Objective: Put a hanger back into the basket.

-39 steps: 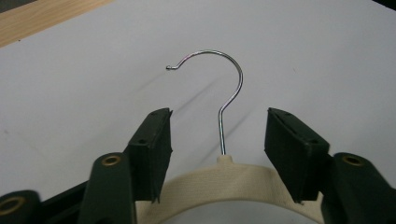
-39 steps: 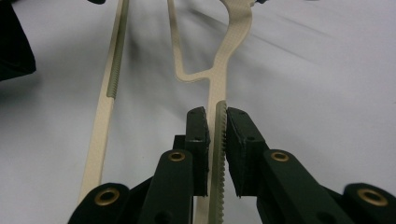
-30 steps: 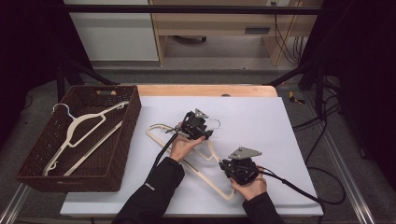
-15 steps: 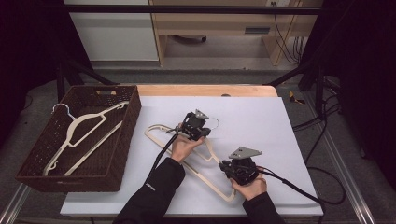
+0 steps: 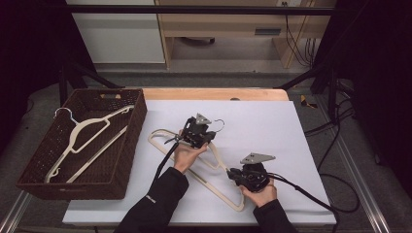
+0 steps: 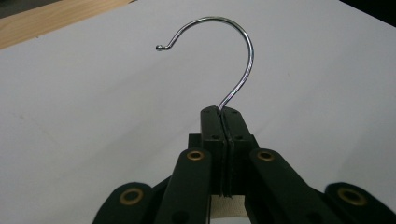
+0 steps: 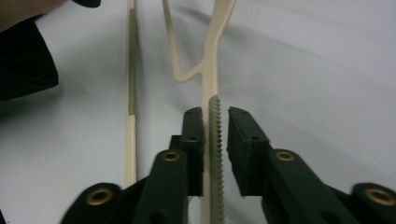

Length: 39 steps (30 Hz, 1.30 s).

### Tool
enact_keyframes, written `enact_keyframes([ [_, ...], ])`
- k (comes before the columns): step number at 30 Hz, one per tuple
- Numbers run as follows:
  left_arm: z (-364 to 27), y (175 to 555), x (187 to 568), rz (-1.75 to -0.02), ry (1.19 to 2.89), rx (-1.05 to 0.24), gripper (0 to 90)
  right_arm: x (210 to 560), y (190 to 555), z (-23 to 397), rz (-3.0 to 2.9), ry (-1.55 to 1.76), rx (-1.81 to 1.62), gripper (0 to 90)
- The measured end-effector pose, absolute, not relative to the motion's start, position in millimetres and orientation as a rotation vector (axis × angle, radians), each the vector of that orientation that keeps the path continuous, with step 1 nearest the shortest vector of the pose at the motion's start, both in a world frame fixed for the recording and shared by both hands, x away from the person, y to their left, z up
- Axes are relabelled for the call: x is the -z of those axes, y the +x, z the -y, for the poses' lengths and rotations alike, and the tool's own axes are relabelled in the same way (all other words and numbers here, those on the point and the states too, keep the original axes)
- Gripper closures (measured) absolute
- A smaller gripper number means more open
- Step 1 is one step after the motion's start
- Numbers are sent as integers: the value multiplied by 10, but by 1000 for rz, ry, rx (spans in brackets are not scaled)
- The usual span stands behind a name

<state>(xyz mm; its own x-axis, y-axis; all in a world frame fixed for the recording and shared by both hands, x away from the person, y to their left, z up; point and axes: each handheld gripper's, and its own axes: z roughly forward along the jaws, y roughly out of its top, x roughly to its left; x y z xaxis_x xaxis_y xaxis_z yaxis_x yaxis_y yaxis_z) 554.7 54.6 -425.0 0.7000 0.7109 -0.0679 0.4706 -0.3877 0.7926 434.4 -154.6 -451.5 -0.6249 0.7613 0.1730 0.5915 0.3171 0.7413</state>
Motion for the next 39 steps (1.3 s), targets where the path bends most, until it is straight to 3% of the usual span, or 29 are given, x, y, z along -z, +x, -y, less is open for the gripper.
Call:
enact_keyframes([
  [1,-582,5513,4229,-899,2053,-366,888,4494,4357,1549,-2365,1250,-1237,659],
  [2,-582,5513,4229,-899,2053,-366,888,4494,4357,1549,-2365,1250,-1237,659],
  [3,-615,5471,4204,-895,2044,-382,889,4450,4382,1564,-2335,1250,-1304,587],
  [7,-667,5379,4141,-885,2031,-412,888,4355,4496,1590,-2270,1239,-1467,497],
  [12,-694,5290,4093,-876,2018,-432,888,4316,4610,1529,-2248,1237,-1500,493],
  [18,-708,5204,4059,-860,2008,-446,888,4328,4752,1274,-2330,1230,-1513,555],
  [21,-724,5157,4053,-847,2000,-436,887,4371,4823,1172,-2375,1230,-1492,676],
  [22,-724,5157,4053,-847,2000,-436,887,4371,4823,1172,-2375,1230,-1492,676],
  [23,-735,5138,4045,-834,2004,-435,885,4395,4834,1162,-2389,1228,-1483,749],
  [26,-757,5126,4031,-831,1997,-423,877,4396,4832,1161,-2404,1219,-1509,793],
  [28,-796,5110,3994,-820,1986,-398,820,4381,4822,1163,-2405,1230,-1526,809],
  [34,-998,4967,3812,-778,1960,-416,477,4334,4798,1175,-2406,1228,-1612,860],
  [35,-1073,4937,3769,-763,1956,-409,477,4309,4783,1180,-2409,1230,-1631,866],
  [37,-1191,4878,3704,-742,1921,-411,334,4227,4742,1227,-2394,1196,-1611,871],
  [39,-1323,4813,3632,-715,1903,-404,300,4211,4742,1243,-2395,1173,-1603,872],
])
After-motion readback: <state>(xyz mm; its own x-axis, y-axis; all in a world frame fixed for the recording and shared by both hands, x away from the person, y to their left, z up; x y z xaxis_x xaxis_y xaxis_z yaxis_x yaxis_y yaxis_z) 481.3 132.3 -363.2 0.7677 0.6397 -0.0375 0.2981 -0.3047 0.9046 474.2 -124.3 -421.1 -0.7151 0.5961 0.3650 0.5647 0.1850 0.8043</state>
